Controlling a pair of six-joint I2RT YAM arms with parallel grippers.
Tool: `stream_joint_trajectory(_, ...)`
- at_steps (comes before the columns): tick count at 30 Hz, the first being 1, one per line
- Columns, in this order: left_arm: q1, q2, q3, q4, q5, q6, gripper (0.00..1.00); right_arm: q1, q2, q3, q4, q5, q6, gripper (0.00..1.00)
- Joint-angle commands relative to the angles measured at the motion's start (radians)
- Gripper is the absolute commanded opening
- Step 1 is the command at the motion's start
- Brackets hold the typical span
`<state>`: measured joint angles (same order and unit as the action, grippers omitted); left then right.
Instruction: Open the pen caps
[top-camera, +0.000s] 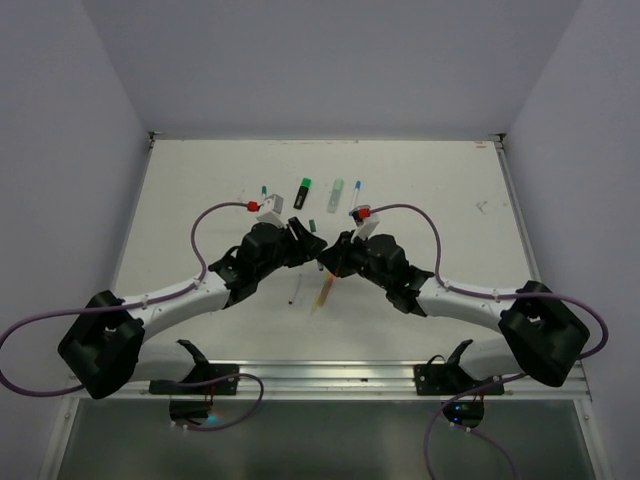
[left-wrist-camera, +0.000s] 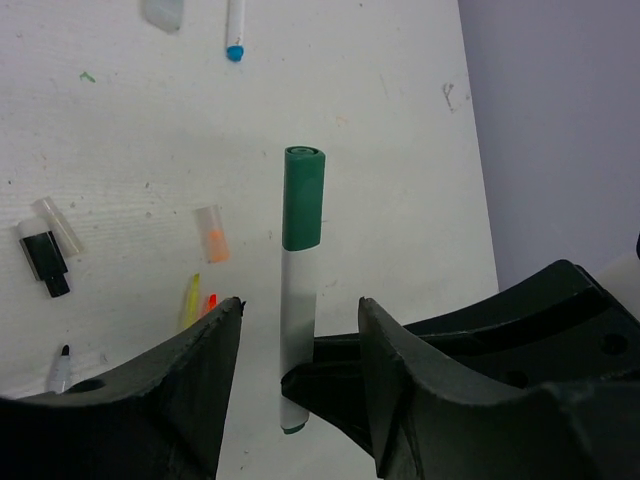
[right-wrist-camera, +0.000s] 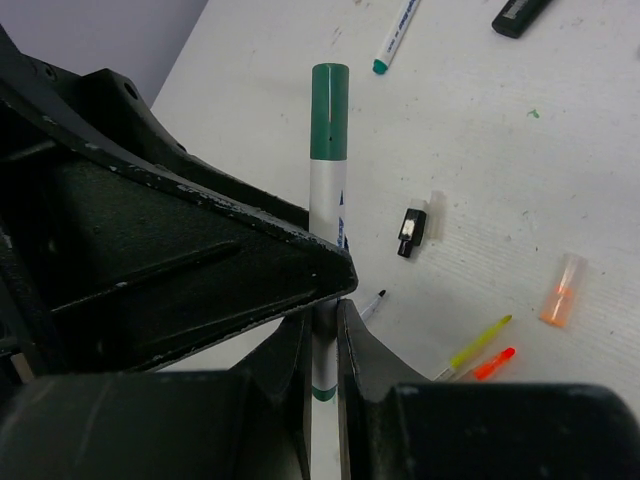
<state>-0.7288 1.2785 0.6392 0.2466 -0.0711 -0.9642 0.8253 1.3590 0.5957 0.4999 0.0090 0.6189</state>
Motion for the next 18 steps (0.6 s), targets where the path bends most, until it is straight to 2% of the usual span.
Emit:
stream_joint_trajectory(1,-0.014,0.007,-0.012,0.06,-0.055,-0.028,0.51,0.009,-0.038,-0.016,0.089,0.034,0.016,0.0)
stream_joint_trajectory(5,-0.02,0.015,-0.015,0.062,-0.059,-0.033,0.42,0.014,-0.037,-0.02,0.103,0.032,0.022,0.0)
stream_joint_trajectory(8,-0.023,0.016,-0.016,0.071,-0.061,-0.031,0.31,0.017,-0.04,-0.027,0.111,0.034,0.03,0.0)
stream_joint_trajectory(9,-0.026,0.016,-0.018,0.075,-0.061,-0.027,0.25,0.017,-0.041,-0.028,0.114,0.034,0.031,0.0)
stream_joint_trajectory(11,-0.029,0.016,-0.026,0.095,-0.055,-0.019,0.19,0.017,-0.043,-0.031,0.115,0.037,0.035,0.0)
stream_joint_trajectory(12,-0.03,0.015,-0.032,0.106,-0.05,-0.012,0.1,0.015,-0.043,-0.031,0.115,0.036,0.036,0.0)
stream_joint_trajectory(13,-0.031,0.013,-0.038,0.114,-0.047,-0.005,0.06,0.017,-0.043,-0.03,0.117,0.026,0.036,0.01)
stream_joint_trajectory(15,-0.031,0.009,-0.038,0.122,-0.045,0.028,0.0,0.017,-0.043,-0.025,0.106,0.014,0.039,0.09)
stream_joint_trajectory(16,-0.031,0.004,-0.038,0.118,-0.045,0.044,0.0,0.017,-0.047,-0.022,0.097,0.006,0.039,0.18)
stream_joint_trajectory(18,-0.029,-0.016,-0.039,0.099,-0.052,0.1,0.0,0.017,-0.063,-0.019,0.046,0.005,0.044,0.26)
